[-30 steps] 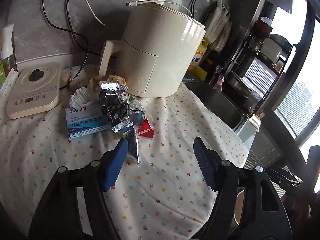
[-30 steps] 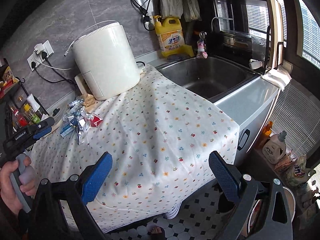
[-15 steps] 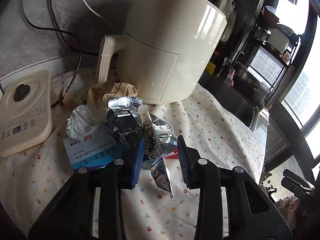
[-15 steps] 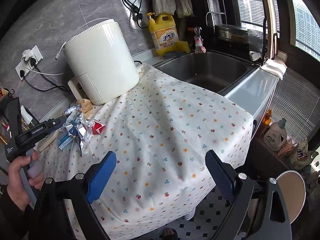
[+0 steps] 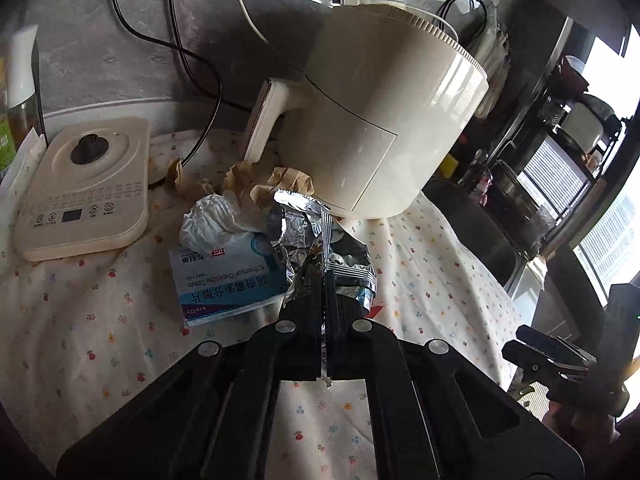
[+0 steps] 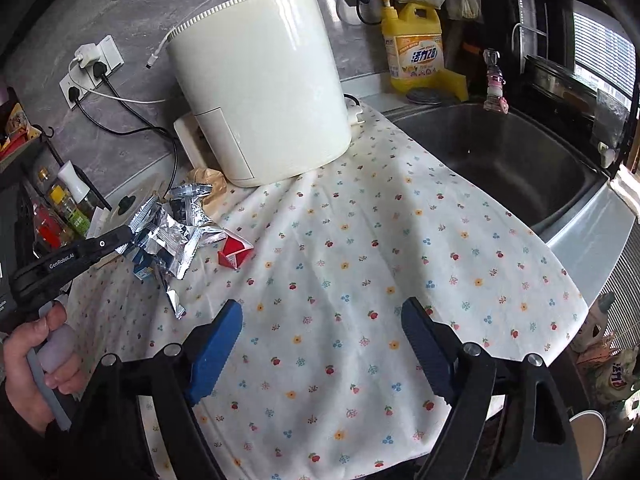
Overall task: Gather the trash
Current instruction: 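Grasp the silver foil wrapper with the left tool, then grasp the red paper packet with the right tool while the left tool holds the foil wrapper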
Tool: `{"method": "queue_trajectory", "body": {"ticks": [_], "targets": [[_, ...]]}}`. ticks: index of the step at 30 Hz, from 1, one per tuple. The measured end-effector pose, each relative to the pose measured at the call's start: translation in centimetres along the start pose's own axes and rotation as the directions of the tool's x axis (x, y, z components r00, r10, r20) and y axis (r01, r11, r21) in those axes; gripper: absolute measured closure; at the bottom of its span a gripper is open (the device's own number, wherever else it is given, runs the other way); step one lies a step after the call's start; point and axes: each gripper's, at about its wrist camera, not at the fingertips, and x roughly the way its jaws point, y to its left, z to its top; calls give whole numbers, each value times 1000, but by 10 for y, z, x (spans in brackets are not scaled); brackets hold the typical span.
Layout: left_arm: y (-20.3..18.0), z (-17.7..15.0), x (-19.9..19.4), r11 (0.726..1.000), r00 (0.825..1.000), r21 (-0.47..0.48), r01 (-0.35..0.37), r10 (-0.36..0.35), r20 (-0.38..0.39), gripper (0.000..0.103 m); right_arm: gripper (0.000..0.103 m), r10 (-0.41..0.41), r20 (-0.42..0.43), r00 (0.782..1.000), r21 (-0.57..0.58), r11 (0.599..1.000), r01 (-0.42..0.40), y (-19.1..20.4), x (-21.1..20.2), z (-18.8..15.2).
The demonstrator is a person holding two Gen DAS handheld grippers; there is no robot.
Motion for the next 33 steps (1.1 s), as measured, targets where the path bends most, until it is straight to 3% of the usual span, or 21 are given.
{"method": "queue_trajectory", "body": {"ticks": [3,10,16,23,26,27,29,33], "targets": [[11,-2,-17,996,998,-70,-48,50,33,101,39,81,-42,996,-46,996,-83,14,21,18],[43,-21,-62,962,976,-200,-183,203,82,101,48,181,-122,976,-157,967,-199,44,60,37],[69,-43,-104,911,940,-305,-279,323,106,101,50,200,-172,965,-235,943,-237,68,87,39],[84,-70,-140,847,895,-385,-366,434,105,101,52,151,-197,969,-313,927,-208,89,121,39],[90,-82,-151,825,883,-419,-379,457,102,101,76,133,-223,966,-339,918,-205,97,131,37],[93,-85,-154,820,881,-428,-381,462,100,101,94,113,-226,968,-354,916,-189,101,133,37],[97,-91,-158,814,879,-436,-384,467,95,101,99,81,-188,979,-364,920,-146,105,130,36],[105,-96,-163,812,882,-444,-378,462,94,101,100,109,-166,980,-356,920,-163,117,117,34]]}}
